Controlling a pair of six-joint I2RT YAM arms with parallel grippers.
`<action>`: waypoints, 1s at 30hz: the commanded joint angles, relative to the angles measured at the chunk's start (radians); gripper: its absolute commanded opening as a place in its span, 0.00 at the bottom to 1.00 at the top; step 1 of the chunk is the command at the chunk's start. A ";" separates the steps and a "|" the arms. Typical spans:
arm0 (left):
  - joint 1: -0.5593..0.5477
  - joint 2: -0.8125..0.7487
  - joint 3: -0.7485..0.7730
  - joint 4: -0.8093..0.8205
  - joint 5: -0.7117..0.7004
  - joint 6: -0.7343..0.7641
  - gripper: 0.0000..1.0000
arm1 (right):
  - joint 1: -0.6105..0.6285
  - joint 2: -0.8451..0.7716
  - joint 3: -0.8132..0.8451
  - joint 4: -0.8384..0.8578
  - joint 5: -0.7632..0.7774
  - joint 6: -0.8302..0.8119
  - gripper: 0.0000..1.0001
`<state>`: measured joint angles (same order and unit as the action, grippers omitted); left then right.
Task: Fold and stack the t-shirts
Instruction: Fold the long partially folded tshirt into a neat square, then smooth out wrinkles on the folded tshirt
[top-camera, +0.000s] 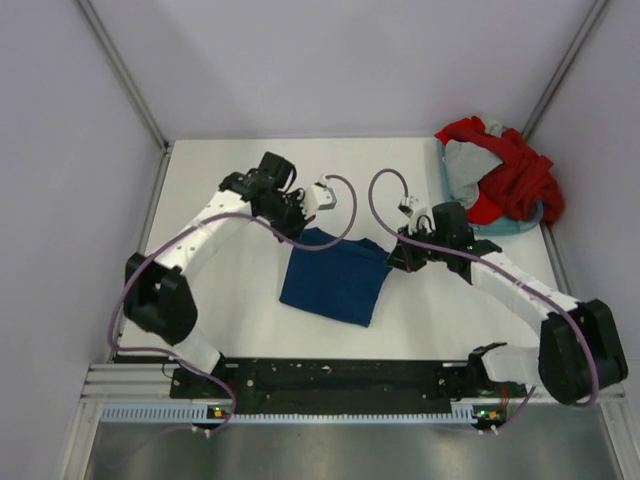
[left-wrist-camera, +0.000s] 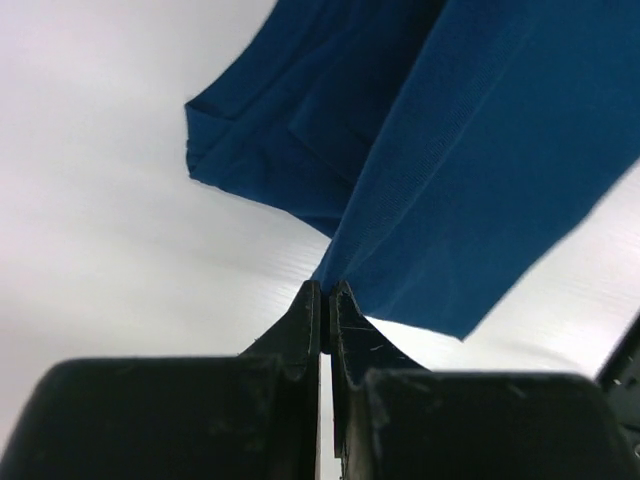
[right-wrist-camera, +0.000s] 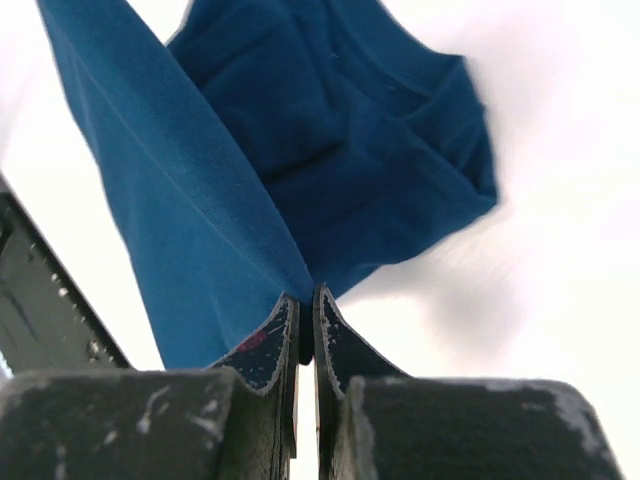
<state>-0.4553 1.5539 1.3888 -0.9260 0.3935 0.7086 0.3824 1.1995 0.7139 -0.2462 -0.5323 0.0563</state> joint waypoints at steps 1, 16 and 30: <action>0.021 0.182 0.150 0.001 -0.166 -0.078 0.00 | -0.074 0.135 0.010 0.174 0.015 0.086 0.00; 0.043 0.491 0.325 0.087 -0.203 -0.172 0.09 | -0.100 0.466 0.191 0.193 0.087 0.115 0.05; 0.055 0.624 0.551 0.181 -0.306 -0.319 0.35 | -0.163 0.508 0.358 0.061 0.275 0.205 0.33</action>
<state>-0.4179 2.1529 1.7851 -0.7803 0.1516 0.4709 0.2401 1.7138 0.9722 -0.1047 -0.3328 0.2211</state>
